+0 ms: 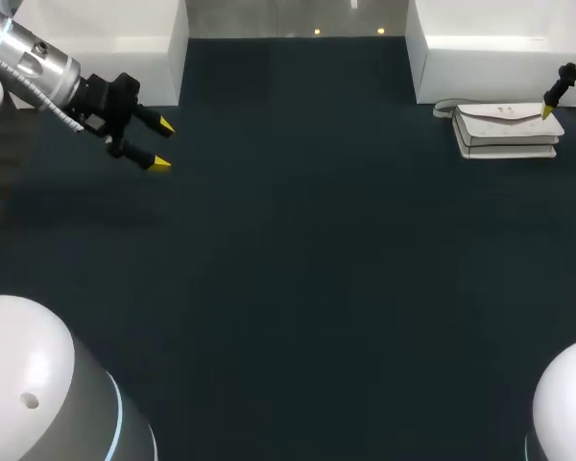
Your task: Pick up the bag, open it, inspect its contents, close it, and place it on the opposite side
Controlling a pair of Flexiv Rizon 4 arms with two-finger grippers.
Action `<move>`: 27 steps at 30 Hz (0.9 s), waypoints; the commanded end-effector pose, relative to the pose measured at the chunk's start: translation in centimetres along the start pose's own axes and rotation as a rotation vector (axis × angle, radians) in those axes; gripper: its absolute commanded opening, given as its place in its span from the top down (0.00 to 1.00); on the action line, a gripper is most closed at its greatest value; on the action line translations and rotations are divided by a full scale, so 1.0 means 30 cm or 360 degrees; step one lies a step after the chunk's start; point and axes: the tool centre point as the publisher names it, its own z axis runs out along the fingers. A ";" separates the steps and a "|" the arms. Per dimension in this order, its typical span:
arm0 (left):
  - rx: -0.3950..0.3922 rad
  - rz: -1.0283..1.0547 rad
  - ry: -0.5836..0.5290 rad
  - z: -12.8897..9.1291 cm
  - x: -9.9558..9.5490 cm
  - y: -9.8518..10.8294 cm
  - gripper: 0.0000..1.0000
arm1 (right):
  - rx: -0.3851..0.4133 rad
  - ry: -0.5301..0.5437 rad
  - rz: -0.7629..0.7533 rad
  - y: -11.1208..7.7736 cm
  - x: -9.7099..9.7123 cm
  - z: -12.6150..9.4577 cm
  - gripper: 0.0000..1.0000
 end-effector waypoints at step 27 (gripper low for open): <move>-0.0097 -0.0008 0.0026 0.039 -0.022 -0.004 0.00 | -0.0013 0.0179 0.0080 0.154 -0.120 0.073 0.00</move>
